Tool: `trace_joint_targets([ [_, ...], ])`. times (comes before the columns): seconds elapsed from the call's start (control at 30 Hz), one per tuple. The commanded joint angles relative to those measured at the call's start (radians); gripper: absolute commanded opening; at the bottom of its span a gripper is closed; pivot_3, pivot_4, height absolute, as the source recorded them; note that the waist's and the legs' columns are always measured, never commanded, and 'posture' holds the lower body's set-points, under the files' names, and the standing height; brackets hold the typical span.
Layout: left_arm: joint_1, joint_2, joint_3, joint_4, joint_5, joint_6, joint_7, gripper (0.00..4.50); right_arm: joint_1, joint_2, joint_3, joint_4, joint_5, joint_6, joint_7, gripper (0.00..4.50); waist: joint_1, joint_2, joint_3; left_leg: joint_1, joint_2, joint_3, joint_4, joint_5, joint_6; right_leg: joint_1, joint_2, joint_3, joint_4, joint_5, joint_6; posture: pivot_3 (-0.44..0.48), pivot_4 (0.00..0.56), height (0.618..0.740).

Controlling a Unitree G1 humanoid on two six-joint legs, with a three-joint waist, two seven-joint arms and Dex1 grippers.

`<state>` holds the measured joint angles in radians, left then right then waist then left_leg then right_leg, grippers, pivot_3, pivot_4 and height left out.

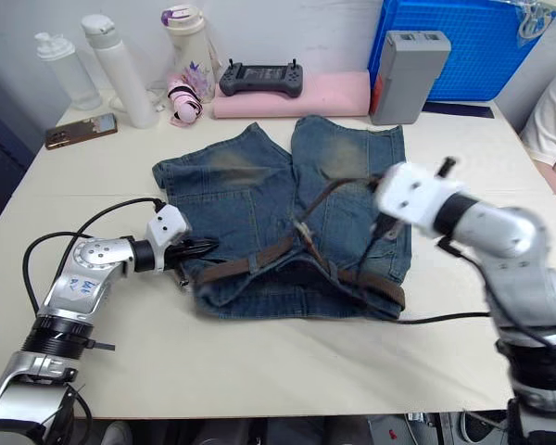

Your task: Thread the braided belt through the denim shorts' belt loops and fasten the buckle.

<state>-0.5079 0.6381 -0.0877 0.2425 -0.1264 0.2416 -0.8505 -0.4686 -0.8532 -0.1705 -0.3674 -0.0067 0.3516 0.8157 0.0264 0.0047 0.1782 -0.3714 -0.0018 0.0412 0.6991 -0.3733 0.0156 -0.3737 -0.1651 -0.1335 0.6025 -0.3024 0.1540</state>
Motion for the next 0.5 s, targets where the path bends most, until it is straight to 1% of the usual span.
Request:
trace_joint_targets([
  [0.03, 0.005, -0.017, -0.039, 0.028, 0.039, -0.020, -0.008, 0.11, -0.015, -0.006, -0.010, -0.043, 0.059, -0.027, 0.023, 0.00, -0.001, 0.000, 0.000, 0.000, 0.000, 0.000, 0.000, 0.000, 0.000, 0.000, 0.000, 0.000, 0.000, 0.000, 0.000, 0.000, 0.150, 0.714],
  [0.1, -0.005, -0.022, -0.031, 0.020, 0.039, -0.028, -0.006, 0.11, -0.012, 0.008, 0.041, -0.078, 0.071, -0.025, 0.031, 0.00, -0.001, 0.000, 0.000, 0.000, 0.000, 0.001, 0.000, 0.000, 0.000, 0.000, 0.000, 0.001, 0.001, 0.000, 0.000, 0.000, 0.150, 0.714],
  [0.13, -0.014, -0.025, -0.019, 0.005, 0.027, -0.028, -0.008, 0.11, -0.012, 0.021, 0.087, -0.098, 0.060, -0.017, 0.030, 0.00, -0.001, 0.000, 0.000, 0.001, 0.000, 0.001, 0.000, 0.000, 0.000, 0.000, 0.000, 0.001, 0.001, 0.000, 0.000, 0.000, 0.150, 0.714],
  [0.2, -0.039, -0.043, 0.026, -0.045, -0.041, 0.000, -0.020, 0.11, -0.009, 0.040, 0.187, -0.125, 0.014, -0.004, 0.026, 0.00, -0.001, 0.000, 0.000, 0.000, 0.000, 0.001, 0.001, 0.000, 0.000, 0.000, 0.000, 0.001, 0.001, 0.000, 0.000, 0.000, 0.150, 0.714],
  [0.27, -0.064, -0.068, 0.087, -0.125, -0.143, 0.053, -0.039, 0.69, -0.014, 0.077, 0.275, -0.130, -0.041, 0.022, -0.006, 0.00, -0.001, 0.000, 0.000, -0.001, 0.000, 0.000, 0.001, 0.000, 0.000, -0.001, 0.000, 0.000, 0.002, 0.000, 0.000, 0.000, 0.150, 0.714],
  [0.3, -0.071, -0.081, 0.112, -0.178, -0.215, 0.100, -0.058, 0.78, -0.015, 0.091, 0.304, -0.130, -0.058, 0.038, -0.018, 0.00, -0.003, -0.001, 0.001, -0.001, 0.000, 0.000, 0.001, 0.000, 0.000, -0.002, -0.001, 0.000, 0.002, 0.000, 0.000, 0.000, 0.150, 0.714],
  [0.4, -0.076, -0.112, 0.157, -0.300, -0.366, 0.208, -0.088, 2.04, -0.023, 0.109, 0.356, -0.118, -0.103, 0.055, -0.034, 0.00, -0.004, -0.002, 0.001, -0.004, 0.000, -0.003, 0.001, 0.000, 0.000, -0.004, -0.001, -0.001, 0.002, 0.000, 0.000, 0.000, 0.150, 0.714],
  [0.43, -0.079, -0.127, 0.153, -0.344, -0.391, 0.233, -0.078, 2.41, -0.030, 0.117, 0.371, -0.112, -0.115, 0.060, -0.039, 0.00, -0.005, -0.002, 0.001, -0.004, 0.000, -0.004, 0.001, 0.000, 0.000, -0.004, -0.001, -0.001, 0.003, 0.000, 0.000, 0.000, 0.150, 0.714],
  [0.5, -0.080, -0.145, 0.141, -0.405, -0.423, 0.267, -0.063, 3.33, -0.038, 0.129, 0.388, -0.109, -0.125, 0.072, -0.044, 0.00, -0.009, -0.002, 0.001, -0.003, 0.000, -0.005, 0.000, 0.000, 0.000, -0.003, -0.001, -0.001, 0.002, 0.000, 0.000, 0.000, 0.150, 0.714],
])
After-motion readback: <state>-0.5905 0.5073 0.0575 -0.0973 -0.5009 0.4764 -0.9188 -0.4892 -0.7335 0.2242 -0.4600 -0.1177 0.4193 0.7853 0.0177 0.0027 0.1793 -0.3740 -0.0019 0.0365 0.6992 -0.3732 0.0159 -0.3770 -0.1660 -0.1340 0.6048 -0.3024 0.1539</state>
